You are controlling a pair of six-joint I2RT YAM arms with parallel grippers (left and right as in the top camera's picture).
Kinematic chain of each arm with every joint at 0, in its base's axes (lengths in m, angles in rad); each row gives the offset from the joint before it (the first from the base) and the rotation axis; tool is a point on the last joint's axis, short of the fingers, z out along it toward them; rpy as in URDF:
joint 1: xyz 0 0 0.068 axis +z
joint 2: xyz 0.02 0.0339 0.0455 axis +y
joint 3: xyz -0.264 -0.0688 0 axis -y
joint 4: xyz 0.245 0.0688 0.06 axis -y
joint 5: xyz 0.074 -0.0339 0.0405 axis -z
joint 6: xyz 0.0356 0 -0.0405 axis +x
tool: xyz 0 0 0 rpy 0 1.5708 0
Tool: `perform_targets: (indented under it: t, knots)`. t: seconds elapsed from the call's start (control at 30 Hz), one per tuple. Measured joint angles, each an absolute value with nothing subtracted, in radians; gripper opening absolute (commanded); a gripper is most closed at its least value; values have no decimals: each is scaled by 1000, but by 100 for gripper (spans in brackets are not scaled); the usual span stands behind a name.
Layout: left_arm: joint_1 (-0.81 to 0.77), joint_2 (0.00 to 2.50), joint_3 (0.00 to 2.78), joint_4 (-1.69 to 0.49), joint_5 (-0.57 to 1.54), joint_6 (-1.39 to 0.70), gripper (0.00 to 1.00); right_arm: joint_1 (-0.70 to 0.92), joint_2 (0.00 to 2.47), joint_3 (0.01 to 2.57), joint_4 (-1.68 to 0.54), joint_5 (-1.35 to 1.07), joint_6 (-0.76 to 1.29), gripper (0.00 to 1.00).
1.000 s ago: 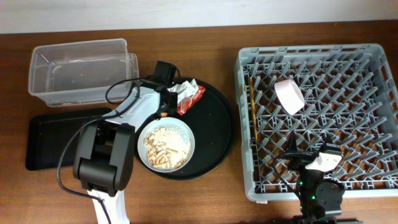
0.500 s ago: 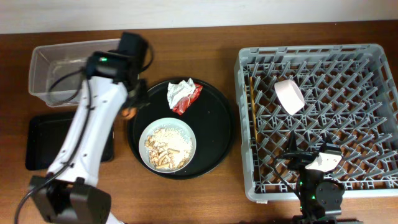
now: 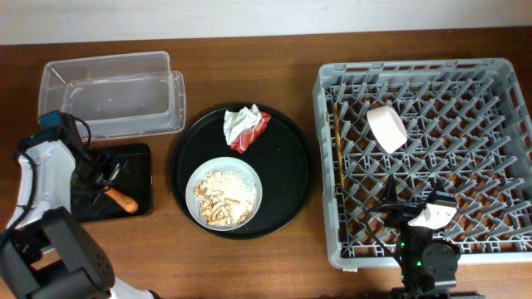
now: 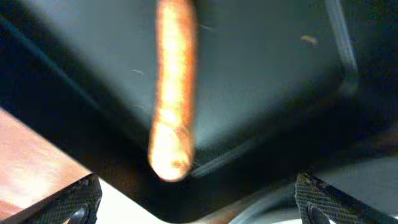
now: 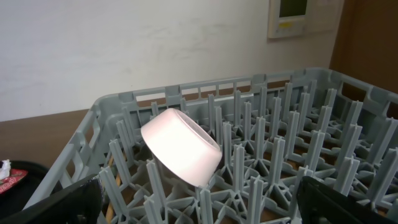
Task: Sort waste into correct bins and load items into the dishwasher rack
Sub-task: 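Grasp the carrot with the left gripper and drop it on the black tray, then grasp the white tissue with the left gripper and drop it in the clear bin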
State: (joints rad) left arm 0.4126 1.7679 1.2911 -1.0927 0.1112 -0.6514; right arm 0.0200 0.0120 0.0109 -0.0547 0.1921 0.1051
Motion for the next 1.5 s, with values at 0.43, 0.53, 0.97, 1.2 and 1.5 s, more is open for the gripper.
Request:
perform_targets:
  t: [0.43, 0.53, 0.97, 1.2, 1.5]
  knots:
    - [-387, 1880, 1427, -609, 69, -39, 64, 20, 12, 11, -55, 192, 105, 98]
    - [-423, 1982, 1425, -498, 17, -10, 53, 20, 12, 11, -55, 192, 105, 98]
    - [-423, 2104, 1425, -334, -39, 4, 4, 20, 12, 11, -55, 192, 105, 98]
    - [-423, 2097, 1529, -517, -25, -1, 0, 20, 12, 11, -55, 192, 105, 98]
    - [-300, 1810, 1607, -805, -37, -16, 1, 20, 12, 11, -55, 192, 105, 98]
